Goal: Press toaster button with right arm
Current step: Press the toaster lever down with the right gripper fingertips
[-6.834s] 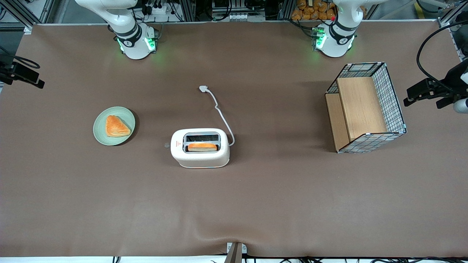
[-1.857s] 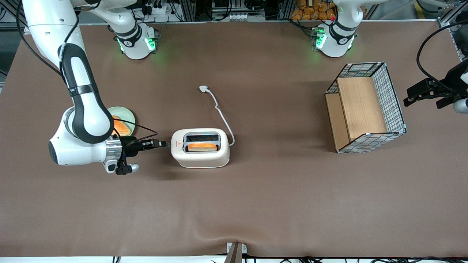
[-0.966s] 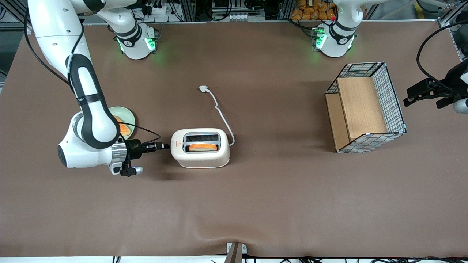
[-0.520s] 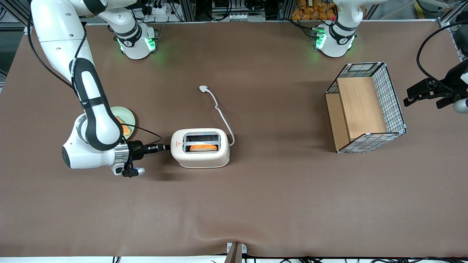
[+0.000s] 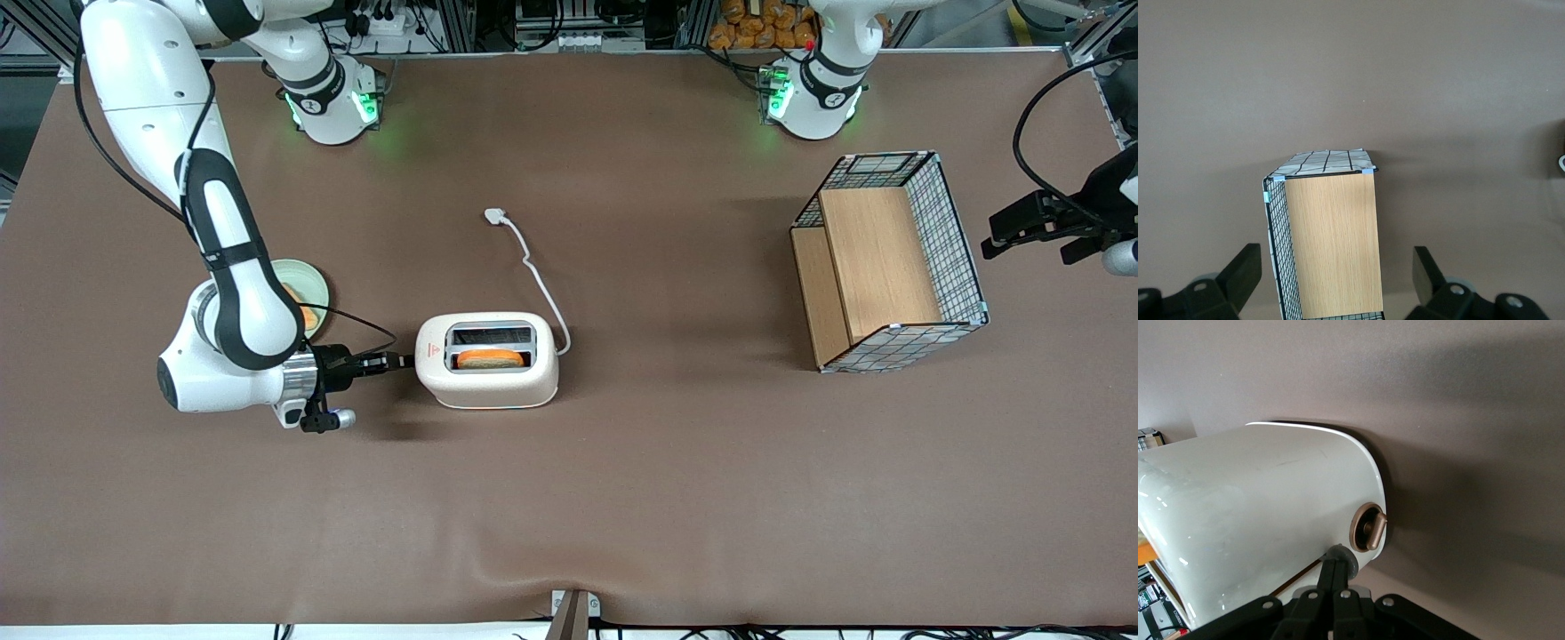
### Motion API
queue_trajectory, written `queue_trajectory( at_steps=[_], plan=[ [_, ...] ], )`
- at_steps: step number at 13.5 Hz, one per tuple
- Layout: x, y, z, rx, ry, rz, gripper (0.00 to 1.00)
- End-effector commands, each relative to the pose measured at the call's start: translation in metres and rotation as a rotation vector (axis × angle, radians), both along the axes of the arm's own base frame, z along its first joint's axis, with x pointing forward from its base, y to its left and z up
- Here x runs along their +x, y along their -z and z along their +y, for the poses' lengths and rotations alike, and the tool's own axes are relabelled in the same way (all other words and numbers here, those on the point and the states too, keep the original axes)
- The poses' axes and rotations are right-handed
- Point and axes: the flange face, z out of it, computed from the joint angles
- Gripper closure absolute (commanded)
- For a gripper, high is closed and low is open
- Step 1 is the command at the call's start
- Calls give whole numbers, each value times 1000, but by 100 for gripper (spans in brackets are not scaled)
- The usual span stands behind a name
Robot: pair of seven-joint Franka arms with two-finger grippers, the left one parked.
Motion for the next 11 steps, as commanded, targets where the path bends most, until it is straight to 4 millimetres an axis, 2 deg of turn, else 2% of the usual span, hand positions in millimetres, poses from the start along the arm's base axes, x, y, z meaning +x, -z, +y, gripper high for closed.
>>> queue_trajectory(
  at_steps=[1,5,11],
  plan=[
    [-5,27,6,8,-12,-9,100],
    [-6,39,6,14,-39,-23,100],
    [-6,42,7,14,-47,-32,100]
  ],
)
